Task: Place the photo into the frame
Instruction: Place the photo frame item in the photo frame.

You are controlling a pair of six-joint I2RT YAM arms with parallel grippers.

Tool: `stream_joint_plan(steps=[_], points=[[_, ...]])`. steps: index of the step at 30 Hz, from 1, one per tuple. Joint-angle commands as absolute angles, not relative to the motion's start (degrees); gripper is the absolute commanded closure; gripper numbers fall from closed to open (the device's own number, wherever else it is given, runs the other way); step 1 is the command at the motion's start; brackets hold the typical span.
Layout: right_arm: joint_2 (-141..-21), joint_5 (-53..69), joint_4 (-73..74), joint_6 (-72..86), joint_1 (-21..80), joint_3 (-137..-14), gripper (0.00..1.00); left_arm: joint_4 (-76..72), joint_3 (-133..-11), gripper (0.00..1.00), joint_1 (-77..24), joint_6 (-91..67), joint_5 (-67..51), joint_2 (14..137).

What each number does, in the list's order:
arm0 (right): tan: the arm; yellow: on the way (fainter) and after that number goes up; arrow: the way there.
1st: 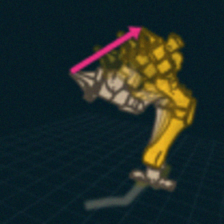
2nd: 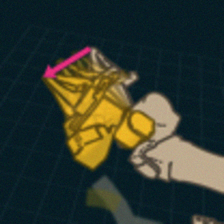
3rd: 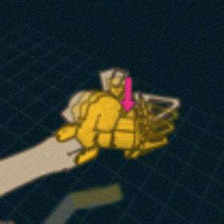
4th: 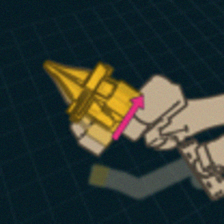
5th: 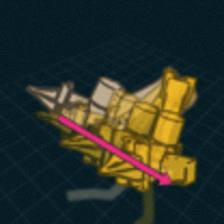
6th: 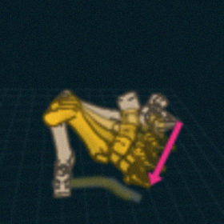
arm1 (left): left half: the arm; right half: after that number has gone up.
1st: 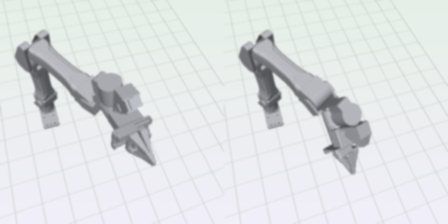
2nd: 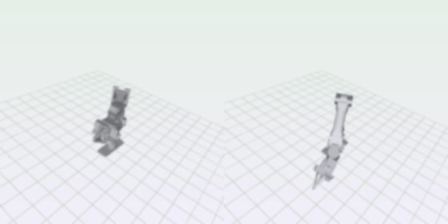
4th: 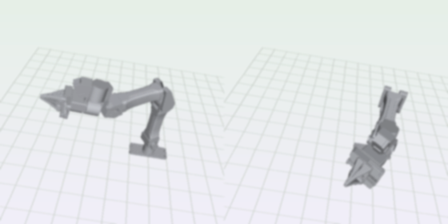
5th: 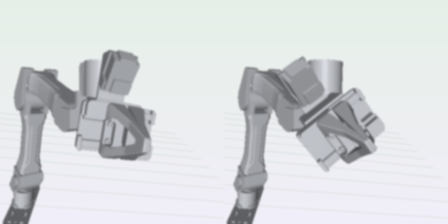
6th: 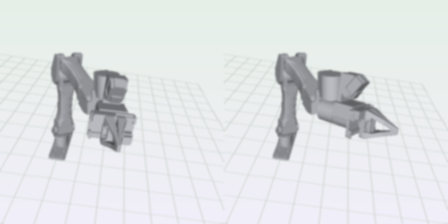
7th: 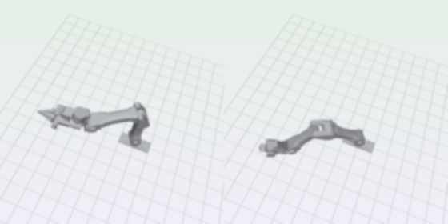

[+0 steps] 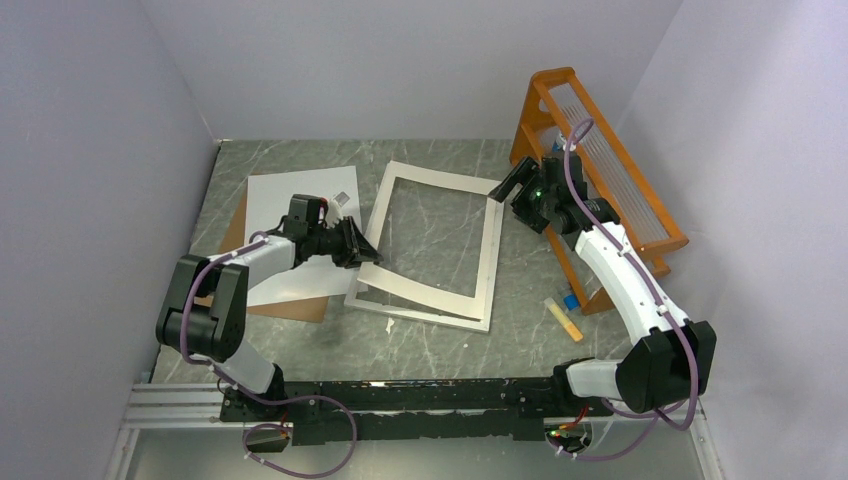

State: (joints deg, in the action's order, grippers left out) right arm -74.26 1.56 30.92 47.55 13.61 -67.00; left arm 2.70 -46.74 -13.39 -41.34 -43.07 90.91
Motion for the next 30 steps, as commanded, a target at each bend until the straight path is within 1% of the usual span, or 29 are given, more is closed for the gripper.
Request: stream_joint_plan(steps=[1, 2, 4, 13, 16, 20, 22, 25, 30], points=[[-73.8, 1.9, 29.3, 46.9, 13.1, -66.1, 0.18, 6.6, -50.4, 0.88, -14.5, -38.7, -45.2, 93.1], [-73.9, 1.9, 29.2, 46.9, 13.1, -65.9, 0.18, 7.4, -51.2, 0.93, -14.6, -37.8, -46.2, 93.7], [-73.7, 2.0, 29.2, 46.9, 13.1, -65.6, 0.18, 11.2, -53.0, 0.97, -14.8, -35.4, -46.5, 95.1], [-73.1, 2.3, 29.0, 47.0, 12.8, -64.3, 0.18, 22.8, -60.3, 0.98, -14.8, -27.9, -44.5, 97.8], [-73.2, 2.6, 29.3, 47.0, 12.7, -64.5, 0.18, 29.3, -63.2, 0.98, -14.8, -25.0, -41.3, 98.4], [-73.3, 3.2, 29.0, 46.9, 12.6, -64.8, 0.18, 32.6, -64.8, 0.97, -14.8, -23.9, -41.0, 98.6], [-73.4, 3.2, 29.0, 47.0, 12.6, -65.0, 0.18, 32.8, -64.3, 0.98, -14.8, -23.8, -40.0, 98.1], [-73.7, 3.7, 28.2, 47.0, 12.5, -64.8, 0.18, 30.3, -62.8, 0.97, -14.8, -24.9, -42.0, 97.8], [-74.9, 4.4, 27.9, 47.2, 12.5, -65.2, 0.19, 29.2, -62.2, 0.97, -14.9, -27.0, -38.6, 96.8]])
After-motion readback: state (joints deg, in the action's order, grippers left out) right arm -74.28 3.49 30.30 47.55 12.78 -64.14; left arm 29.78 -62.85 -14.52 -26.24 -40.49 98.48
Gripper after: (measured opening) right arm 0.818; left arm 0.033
